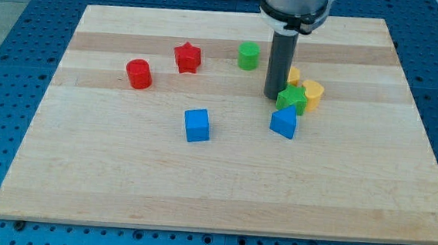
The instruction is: Slide the green circle closer to the yellow hexagon
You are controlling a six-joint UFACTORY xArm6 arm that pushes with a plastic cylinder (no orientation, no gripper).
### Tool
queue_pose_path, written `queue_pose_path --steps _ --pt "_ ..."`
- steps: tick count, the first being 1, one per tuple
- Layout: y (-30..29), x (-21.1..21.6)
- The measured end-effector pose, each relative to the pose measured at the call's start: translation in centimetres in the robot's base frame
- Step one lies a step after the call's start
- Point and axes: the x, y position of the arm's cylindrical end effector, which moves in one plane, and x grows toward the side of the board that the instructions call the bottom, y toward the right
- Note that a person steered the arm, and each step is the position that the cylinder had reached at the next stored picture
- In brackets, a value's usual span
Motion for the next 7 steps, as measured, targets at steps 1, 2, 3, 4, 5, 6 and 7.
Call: queue_pose_path --steps 1,2,3,4,5,6,7 --pt "-0.8 -1.4" --pt "-2.3 -4.3" --pt "-4.4 -5.7" --pt "-7.5 -5.5" --pt "-9.8 -5.9" --pt "-8.7 -8.4" --pt "-7.1 -10.3"
